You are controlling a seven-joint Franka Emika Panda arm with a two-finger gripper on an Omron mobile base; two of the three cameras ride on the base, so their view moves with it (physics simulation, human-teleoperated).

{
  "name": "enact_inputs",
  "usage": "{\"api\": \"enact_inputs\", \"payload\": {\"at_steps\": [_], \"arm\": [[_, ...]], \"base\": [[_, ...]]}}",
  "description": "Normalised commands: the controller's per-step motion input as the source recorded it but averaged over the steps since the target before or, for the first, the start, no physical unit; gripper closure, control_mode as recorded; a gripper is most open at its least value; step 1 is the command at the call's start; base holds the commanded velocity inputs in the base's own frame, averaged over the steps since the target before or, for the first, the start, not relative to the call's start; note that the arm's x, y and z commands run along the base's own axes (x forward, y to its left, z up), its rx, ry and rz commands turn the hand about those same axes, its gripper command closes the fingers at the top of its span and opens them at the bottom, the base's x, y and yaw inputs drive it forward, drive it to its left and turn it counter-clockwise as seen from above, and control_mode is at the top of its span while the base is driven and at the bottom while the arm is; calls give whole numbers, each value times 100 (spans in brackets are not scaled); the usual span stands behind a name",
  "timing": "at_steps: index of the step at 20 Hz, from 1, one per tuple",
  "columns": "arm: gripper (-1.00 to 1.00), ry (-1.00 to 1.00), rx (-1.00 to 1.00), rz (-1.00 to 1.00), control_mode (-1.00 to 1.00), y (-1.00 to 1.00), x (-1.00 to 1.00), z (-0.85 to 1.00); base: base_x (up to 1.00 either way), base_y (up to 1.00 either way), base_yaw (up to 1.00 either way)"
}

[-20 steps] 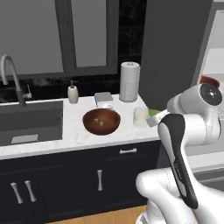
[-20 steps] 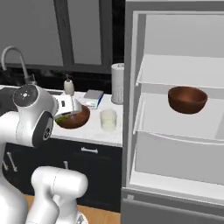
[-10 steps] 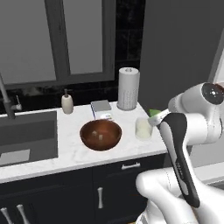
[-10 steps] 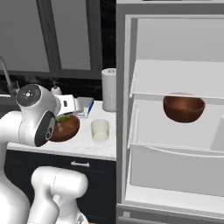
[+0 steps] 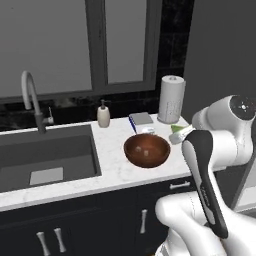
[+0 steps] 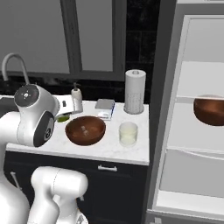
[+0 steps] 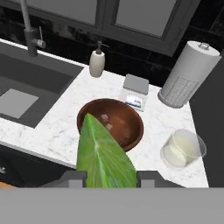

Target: Grab a lemon wedge from the fridge and one ice cube from the ice bowl, and put them in the glass of lemonade.

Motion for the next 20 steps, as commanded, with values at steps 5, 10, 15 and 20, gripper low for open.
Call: {"api": "enact_inputs", "payload": {"at_steps": [5, 10, 15, 20], "arm": [[100, 0, 0, 0, 100, 0, 0, 0], [100, 0, 0, 0, 100, 0, 0, 0], [100, 15, 1, -8, -100, -32, 11, -7], [100, 39, 0, -18, -100, -78, 54, -34]], "base": [[61, -5, 0], [24, -40, -6], [0, -43, -9], [0, 0, 0]]}}
